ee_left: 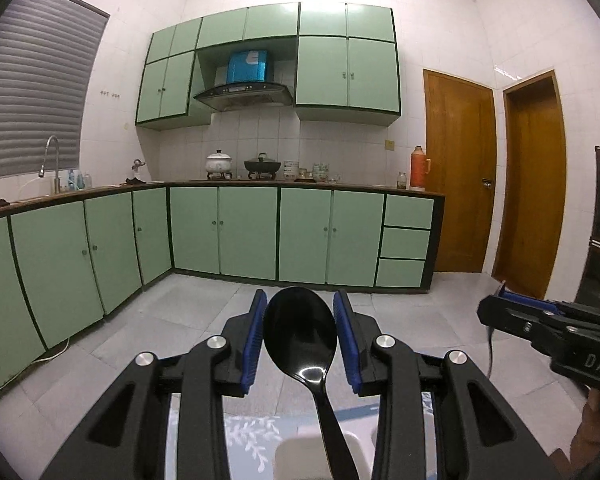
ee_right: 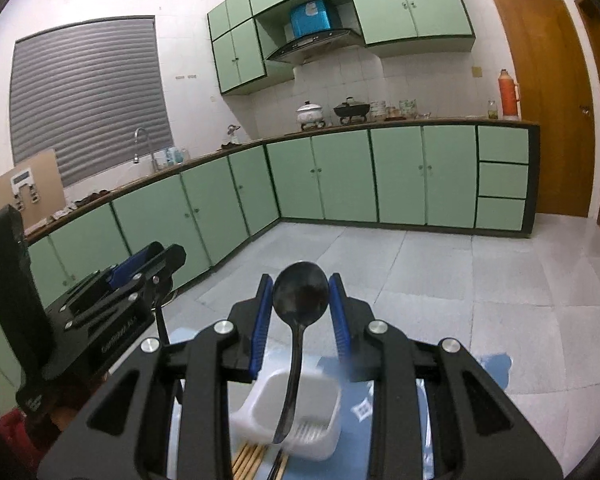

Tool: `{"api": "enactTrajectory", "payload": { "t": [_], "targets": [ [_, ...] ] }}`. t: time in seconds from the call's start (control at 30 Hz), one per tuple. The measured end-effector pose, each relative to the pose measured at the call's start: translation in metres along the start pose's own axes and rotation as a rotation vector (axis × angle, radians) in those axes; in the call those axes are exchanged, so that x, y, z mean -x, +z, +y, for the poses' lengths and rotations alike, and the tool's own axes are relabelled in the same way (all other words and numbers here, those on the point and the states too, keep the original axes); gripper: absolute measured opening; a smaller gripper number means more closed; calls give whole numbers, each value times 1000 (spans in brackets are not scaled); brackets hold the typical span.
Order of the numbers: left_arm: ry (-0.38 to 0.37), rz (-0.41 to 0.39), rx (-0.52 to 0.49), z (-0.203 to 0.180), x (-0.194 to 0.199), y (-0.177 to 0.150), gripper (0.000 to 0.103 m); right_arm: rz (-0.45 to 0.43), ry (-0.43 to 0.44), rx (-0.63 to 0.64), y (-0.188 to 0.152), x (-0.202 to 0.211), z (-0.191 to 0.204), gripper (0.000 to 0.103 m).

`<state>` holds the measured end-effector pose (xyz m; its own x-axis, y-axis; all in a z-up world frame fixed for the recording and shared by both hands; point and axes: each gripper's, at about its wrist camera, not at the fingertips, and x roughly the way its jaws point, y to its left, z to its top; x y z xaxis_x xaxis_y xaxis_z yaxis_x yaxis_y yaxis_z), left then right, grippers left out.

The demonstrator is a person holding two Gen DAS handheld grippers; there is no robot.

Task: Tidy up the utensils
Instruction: 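Lift both spoons and drop them into the white utensil holder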

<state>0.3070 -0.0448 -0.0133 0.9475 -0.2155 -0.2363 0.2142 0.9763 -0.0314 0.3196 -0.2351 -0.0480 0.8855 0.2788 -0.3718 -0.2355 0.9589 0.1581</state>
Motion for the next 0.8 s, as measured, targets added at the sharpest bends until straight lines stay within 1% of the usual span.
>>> {"api": "enactTrajectory", "payload": {
  "t": [0.13, 0.23, 0.43, 0.53, 0.67, 0.73, 0.8],
  "targets": [
    [0, 24, -7, 1, -21, -14, 34, 10, -26, 13, -8, -25, -5, 27],
    [-4, 45, -7, 3, -29, -27, 34, 45, -22, 7, -22, -40, -8, 27],
    [-13, 112, 4, 12, -33, -53, 35, 126, -9, -7, -51, -55, -8, 28],
    [-9, 127, 1, 16, -31, -59, 36, 149, -3, -10, -59, -55, -6, 28],
    [-1, 131, 20, 22, -17, -60, 45, 138, -10, -12, -62, -43, -3, 29],
    [5, 129, 22, 23, -9, -58, 48, 130, -14, -16, -62, -35, -2, 36],
    [9, 130, 21, 23, -1, -55, 50, 124, -19, -20, -63, -24, -3, 39]
  ]
}}
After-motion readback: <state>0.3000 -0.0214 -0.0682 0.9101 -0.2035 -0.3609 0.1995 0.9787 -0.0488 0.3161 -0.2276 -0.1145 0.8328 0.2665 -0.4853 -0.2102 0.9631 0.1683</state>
